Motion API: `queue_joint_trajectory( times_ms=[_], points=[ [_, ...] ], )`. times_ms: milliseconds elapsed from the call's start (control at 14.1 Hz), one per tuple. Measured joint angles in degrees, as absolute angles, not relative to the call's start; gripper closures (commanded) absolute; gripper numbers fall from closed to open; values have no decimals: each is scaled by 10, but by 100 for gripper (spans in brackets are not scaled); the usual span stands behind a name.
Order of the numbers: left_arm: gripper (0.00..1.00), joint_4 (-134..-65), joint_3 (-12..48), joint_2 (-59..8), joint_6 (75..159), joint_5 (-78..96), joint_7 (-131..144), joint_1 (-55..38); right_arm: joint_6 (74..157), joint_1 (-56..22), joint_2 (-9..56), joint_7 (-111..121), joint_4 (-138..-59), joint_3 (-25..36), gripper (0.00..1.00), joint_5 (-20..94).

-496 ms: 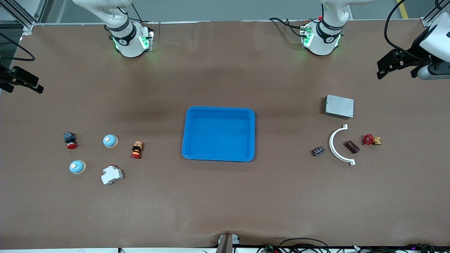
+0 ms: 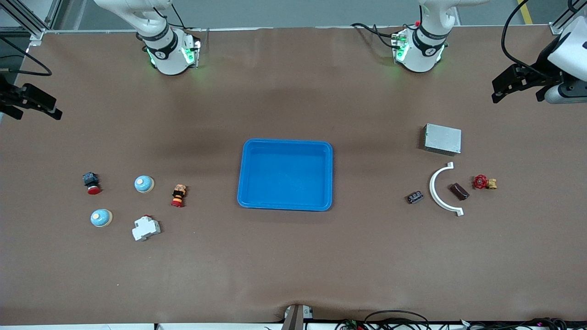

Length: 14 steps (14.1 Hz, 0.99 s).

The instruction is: Place electrolytic capacitor and blue bell in tray

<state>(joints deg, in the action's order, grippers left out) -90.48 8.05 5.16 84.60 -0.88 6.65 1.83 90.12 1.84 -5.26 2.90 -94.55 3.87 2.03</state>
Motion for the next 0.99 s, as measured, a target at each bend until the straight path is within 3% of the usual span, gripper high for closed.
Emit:
queue_joint_trajectory(
  times_ms=[992],
  points=[
    [0, -904, 82, 23, 842, -15, 67, 17, 910, 25, -77, 29, -975, 44, 0, 20]
  ],
)
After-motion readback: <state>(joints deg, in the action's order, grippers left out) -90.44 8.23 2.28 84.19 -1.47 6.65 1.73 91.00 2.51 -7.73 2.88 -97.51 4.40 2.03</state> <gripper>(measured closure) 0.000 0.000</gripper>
